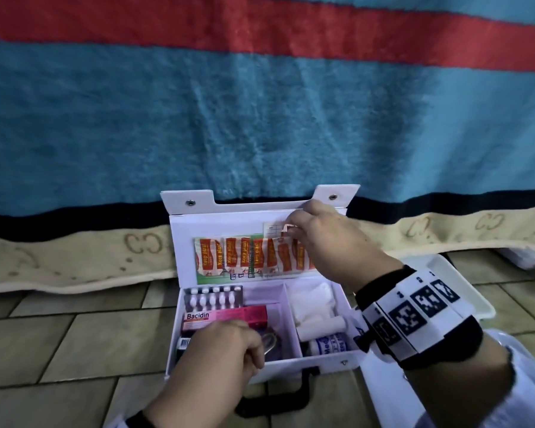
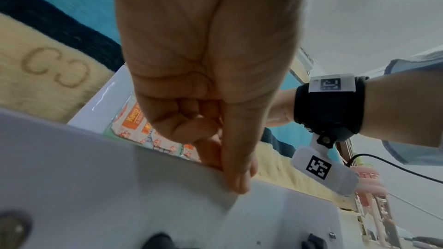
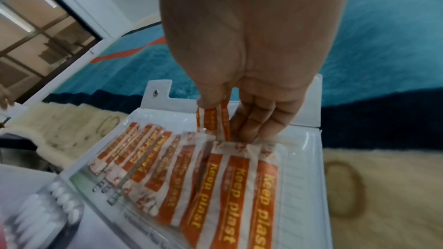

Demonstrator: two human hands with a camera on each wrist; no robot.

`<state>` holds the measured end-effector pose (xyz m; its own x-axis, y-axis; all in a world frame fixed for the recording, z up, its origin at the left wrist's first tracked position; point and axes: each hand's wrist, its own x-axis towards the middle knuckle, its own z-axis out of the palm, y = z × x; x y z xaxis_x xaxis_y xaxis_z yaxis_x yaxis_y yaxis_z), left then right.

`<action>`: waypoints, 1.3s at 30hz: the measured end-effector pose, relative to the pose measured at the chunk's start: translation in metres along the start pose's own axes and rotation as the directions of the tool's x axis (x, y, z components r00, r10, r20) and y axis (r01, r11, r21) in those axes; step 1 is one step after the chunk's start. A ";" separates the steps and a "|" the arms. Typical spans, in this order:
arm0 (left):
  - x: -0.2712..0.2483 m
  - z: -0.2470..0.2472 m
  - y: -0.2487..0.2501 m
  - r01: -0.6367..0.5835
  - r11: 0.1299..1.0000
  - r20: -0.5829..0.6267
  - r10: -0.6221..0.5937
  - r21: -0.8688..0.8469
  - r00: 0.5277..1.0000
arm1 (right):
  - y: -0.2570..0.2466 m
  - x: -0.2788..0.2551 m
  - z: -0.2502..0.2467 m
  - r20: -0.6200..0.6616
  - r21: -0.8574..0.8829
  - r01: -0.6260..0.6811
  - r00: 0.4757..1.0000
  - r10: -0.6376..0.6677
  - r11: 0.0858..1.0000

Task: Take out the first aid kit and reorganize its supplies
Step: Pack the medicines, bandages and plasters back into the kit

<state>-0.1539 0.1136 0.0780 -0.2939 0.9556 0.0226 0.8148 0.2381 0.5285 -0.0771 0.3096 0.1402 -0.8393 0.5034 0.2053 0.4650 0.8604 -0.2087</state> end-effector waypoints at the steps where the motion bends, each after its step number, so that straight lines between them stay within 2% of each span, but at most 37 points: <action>1: 0.000 0.000 0.000 0.002 1.000 0.002 -0.002 -0.001 1.000 | -0.001 0.000 0.000 -0.030 0.000 -0.003 1.000 0.003 1.000; 3: 0.000 0.001 0.000 0.005 1.000 0.001 -0.005 -0.001 1.000 | -0.001 0.004 -0.002 -0.102 -0.028 0.004 0.995 -0.007 1.000; 5: 0.000 0.001 0.001 0.004 1.000 -0.009 -0.003 0.007 1.000 | -0.002 0.006 -0.008 -0.119 -0.092 0.007 0.993 -0.018 0.996; 9: 0.000 0.000 0.002 0.008 1.000 -0.005 -0.008 0.008 1.000 | -0.004 0.008 -0.011 -0.003 -0.255 0.051 0.999 -0.054 0.965; 14: 0.001 -0.002 0.002 0.011 0.999 0.010 -0.011 0.037 1.000 | -0.009 0.000 -0.017 0.139 -0.273 0.109 0.988 -0.072 0.956; 17: 0.001 -0.003 0.003 0.018 0.998 0.031 -0.020 0.058 0.999 | -0.009 0.004 -0.021 0.119 -0.224 0.117 0.989 -0.092 0.968; 20: 0.002 -0.005 0.005 0.022 0.996 0.052 -0.027 0.091 0.998 | -0.010 0.008 -0.028 0.039 -0.174 0.051 0.998 -0.045 0.983; 25: 0.004 -0.008 0.010 0.037 0.989 0.104 -0.052 0.146 0.993 | -0.017 0.008 -0.027 0.167 -0.386 0.152 0.982 -0.093 0.910; 28: 0.003 -0.008 0.009 0.029 0.989 0.093 -0.043 0.146 0.995 | -0.012 0.010 -0.021 0.182 -0.329 0.145 0.979 -0.088 0.933; 32: 0.003 -0.008 0.009 0.043 0.986 0.102 -0.060 0.162 0.993 | -0.009 0.010 -0.019 0.117 -0.254 0.114 0.989 -0.086 0.961; 36: 0.005 -0.009 0.013 0.039 0.971 0.138 -0.074 0.236 0.988 | -0.010 0.008 -0.017 0.124 -0.283 0.116 0.989 -0.084 0.952; 39: 0.001 -0.006 0.015 0.060 0.965 0.093 -0.086 0.255 0.992 | -0.008 0.003 -0.008 0.101 -0.242 0.111 0.991 -0.088 0.964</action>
<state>-0.1448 0.1175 0.0915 -0.3150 0.9436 -0.1025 0.8962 0.3312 0.2952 -0.0813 0.3045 0.1502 -0.9012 0.4148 0.1253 0.4236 0.9043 0.0529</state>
